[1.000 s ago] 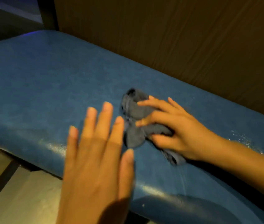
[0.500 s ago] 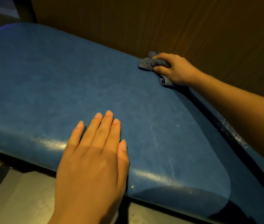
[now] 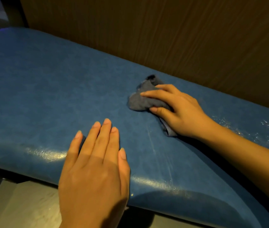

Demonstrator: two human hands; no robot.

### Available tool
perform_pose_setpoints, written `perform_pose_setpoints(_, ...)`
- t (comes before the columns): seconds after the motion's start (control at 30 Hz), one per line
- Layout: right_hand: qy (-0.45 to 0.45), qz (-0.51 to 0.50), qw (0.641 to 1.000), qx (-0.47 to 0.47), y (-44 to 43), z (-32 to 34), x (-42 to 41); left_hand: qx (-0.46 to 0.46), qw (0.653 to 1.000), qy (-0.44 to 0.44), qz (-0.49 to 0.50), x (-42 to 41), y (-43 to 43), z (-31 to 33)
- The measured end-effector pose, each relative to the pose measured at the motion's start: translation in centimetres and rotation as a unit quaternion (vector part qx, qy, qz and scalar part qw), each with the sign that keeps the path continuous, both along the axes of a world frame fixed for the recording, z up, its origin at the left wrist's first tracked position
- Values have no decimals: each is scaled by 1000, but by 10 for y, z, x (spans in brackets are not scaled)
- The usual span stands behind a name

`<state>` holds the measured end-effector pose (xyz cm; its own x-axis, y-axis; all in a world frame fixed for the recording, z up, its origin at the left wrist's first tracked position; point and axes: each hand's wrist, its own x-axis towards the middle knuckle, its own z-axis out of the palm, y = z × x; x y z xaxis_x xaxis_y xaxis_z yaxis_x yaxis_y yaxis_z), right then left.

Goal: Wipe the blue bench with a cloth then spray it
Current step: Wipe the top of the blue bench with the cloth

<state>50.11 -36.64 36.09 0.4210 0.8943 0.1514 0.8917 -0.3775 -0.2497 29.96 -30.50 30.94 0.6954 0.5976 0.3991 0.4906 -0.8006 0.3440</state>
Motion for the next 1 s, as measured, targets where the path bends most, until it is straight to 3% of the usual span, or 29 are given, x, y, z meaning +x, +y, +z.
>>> perform_pose_setpoints(0.2, 23, 40, 998, -39, -17, 1, -51, 4, 1000, -6, 3, -1, 1, -3)
perform_pose_setpoints(0.37, 41, 20, 999, -20, -43, -4, -85, 25, 999, -39, -8, -3, 4, -6)
perform_pose_setpoints(0.57, -82, 4, 996, 34, -90, -20, -102, 15, 999, -37, -6, -3, 7, -5)
perform_pose_setpoints(0.77, -99, -74, 992, 21, -136, -16, -83, 1, 1000, -23, 9, -2, 4, -4)
perform_pose_setpoints(1.0, -127, -124, 984, 18, -120, -17, -80, 61, 984, -124, -108, 38, -48, 5)
